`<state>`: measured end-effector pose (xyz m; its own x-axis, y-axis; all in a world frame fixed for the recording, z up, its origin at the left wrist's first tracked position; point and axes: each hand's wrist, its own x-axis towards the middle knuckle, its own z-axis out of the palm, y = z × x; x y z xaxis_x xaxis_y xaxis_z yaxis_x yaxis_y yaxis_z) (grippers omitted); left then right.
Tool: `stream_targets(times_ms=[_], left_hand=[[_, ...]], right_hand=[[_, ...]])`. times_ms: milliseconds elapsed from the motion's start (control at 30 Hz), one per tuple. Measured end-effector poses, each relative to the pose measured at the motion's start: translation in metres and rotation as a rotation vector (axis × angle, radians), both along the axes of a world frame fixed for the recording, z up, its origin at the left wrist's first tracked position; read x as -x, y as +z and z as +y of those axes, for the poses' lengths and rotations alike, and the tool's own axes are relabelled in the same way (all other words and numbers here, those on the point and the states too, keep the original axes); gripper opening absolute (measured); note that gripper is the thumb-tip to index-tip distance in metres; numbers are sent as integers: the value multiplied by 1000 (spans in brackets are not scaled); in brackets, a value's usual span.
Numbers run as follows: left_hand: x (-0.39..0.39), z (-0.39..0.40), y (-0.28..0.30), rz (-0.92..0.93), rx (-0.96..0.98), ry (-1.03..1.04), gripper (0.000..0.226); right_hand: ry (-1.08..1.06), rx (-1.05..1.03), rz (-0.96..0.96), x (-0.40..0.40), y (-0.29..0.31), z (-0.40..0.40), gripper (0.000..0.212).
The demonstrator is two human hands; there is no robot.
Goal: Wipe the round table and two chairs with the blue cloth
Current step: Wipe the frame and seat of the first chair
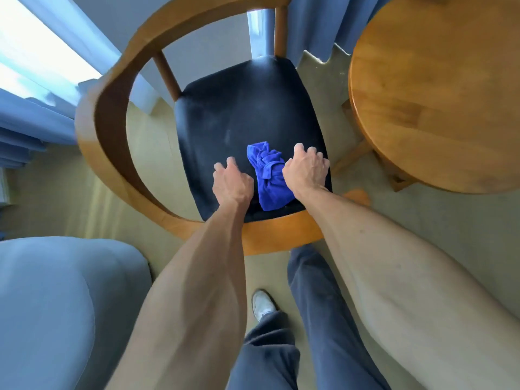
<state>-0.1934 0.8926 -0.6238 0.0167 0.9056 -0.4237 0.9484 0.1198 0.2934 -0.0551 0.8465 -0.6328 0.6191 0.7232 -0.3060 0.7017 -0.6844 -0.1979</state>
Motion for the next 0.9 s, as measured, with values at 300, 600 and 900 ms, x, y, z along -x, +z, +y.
stream_targets(times_ms=[300,600,900], left_hand=[[50,-93,90,-58,-225,-12,36],[96,-238,82,30,-73,-21,24],[112,-295,30,170,44,19,30]], right_hand=[[-46,-282,-92,51,84,-98,14],[-119,-150,3,110,74,-227,21],[-31,-43,103,134,29,-292,25]])
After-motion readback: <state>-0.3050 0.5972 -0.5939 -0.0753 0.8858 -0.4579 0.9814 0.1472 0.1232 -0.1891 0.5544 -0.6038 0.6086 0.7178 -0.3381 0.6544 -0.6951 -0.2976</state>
